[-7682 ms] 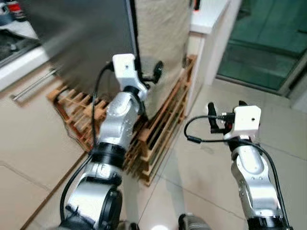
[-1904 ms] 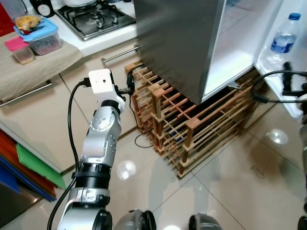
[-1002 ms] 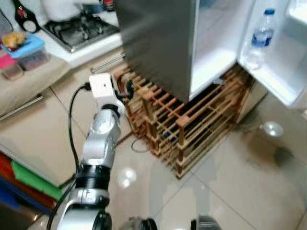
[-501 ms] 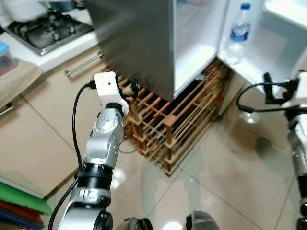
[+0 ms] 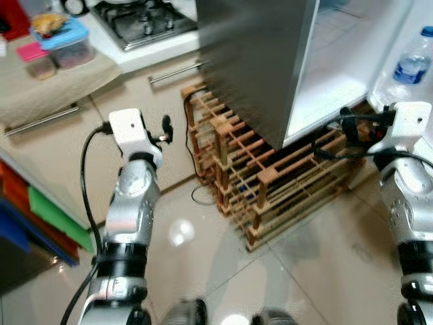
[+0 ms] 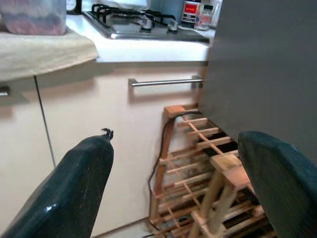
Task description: Restocking fridge
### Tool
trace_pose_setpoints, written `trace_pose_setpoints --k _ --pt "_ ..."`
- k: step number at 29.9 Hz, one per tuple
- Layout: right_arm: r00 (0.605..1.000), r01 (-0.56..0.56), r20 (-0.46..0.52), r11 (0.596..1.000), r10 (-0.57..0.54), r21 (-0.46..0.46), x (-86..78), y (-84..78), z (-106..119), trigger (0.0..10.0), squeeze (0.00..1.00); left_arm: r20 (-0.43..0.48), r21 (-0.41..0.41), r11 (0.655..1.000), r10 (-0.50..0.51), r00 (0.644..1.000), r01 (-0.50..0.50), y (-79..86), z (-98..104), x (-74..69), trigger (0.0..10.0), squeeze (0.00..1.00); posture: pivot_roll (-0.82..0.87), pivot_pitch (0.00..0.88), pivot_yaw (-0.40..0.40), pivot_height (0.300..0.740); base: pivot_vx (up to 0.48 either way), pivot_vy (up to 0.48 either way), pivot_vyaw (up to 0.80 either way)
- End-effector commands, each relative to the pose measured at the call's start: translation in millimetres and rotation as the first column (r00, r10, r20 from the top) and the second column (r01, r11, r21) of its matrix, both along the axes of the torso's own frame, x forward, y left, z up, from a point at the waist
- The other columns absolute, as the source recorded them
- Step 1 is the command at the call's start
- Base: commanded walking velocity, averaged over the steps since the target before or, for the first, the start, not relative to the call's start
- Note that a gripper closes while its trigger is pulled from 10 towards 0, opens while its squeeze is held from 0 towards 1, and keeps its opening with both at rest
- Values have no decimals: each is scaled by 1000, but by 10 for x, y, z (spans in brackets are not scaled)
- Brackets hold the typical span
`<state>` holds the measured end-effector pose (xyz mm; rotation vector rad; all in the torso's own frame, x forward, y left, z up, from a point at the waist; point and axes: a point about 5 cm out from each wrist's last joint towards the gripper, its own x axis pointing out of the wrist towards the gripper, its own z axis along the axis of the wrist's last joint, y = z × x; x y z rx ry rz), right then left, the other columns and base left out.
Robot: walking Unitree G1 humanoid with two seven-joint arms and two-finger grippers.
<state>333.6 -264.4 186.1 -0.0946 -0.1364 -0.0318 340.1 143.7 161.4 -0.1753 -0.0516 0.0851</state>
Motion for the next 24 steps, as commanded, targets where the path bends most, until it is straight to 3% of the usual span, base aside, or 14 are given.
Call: trace_pose_setpoints --k 1,11,20,21,24 --pt "1000 -5 6 1000 5 -23 8 17 33 10000 0 -2 -6 1000 18 1000 -18 52 5 1 10000 0 -166 100 67 740 0 0 0" --pt "999 38 19 999 -38 -30 -106 -46 75 10000 0 -8 -11 1000 24 1000 -24 57 0 5 10000 0 -175 102 69 740 0 0 0" --pt "988 145 50 989 -143 -34 -227 -109 192 10000 0 -7 -7 1000 2 1000 -2 31 3 29 10000 0 -198 88 77 740 0 0 0" --pt "979 205 23 978 -205 -44 -280 -239 120 10000 0 -8 -6 1000 -9 1000 9 6 -2 41 10000 0 -206 82 80 740 0 0 0" --pt "971 240 11 969 -240 -54 -305 -330 77 10000 0 -12 -7 1000 -13 1000 13 -7 -10 51 10000 0 -211 77 83 740 0 0 0"
